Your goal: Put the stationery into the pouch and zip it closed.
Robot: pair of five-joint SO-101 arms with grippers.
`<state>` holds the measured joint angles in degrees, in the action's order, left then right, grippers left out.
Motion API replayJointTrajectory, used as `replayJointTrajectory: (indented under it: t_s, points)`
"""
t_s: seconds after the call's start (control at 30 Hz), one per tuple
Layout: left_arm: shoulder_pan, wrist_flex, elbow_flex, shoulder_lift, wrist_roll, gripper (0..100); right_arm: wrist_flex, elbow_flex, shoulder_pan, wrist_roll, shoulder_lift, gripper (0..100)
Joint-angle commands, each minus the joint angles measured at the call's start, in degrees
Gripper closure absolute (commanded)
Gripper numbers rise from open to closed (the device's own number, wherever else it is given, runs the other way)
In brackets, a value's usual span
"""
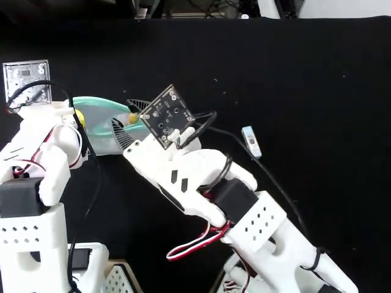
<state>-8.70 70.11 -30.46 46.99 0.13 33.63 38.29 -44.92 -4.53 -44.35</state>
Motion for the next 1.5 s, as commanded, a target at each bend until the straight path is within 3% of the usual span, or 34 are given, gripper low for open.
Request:
replayJointTrajectory:
  t_s: [0.0, 0.33, 0.53, 0.73, 0.83, 1.2, 1.37, 1.47]
  points:
    - [0.5, 0.7, -8.0, -3.0, -0.3, 97, 0.2, 0.7, 1.1, 0.6, 2.2, 86.1]
    - [0.5, 0.7, -8.1, -2.7, -0.3, 97, 1.9, -0.9, 1.6, 0.6, -8.0, 86.1]
    - [0.5, 0.7, -8.1, -2.7, -0.3, 97, 1.8, -0.9, 7.6, 0.9, -9.5, 86.2]
    - [0.5, 0.7, -8.0, -2.8, -0.3, 97, 1.8, 0.0, 4.0, 0.7, -9.5, 86.1]
    - [0.5, 0.7, -8.0, -2.8, -0.3, 97, 1.8, 0.0, 1.4, 0.6, -8.1, 86.2]
    - [0.5, 0.7, -8.1, -2.8, -0.3, 97, -2.0, -1.1, 2.7, 0.6, 4.1, 86.6]
    - [0.5, 0.7, -8.0, -2.9, -0.3, 97, -0.3, -2.3, 2.7, 0.4, -0.2, 98.9]
    - [0.5, 0.7, -8.0, -2.8, -0.3, 97, -0.2, -2.2, 2.5, -1.8, -0.9, 98.7]
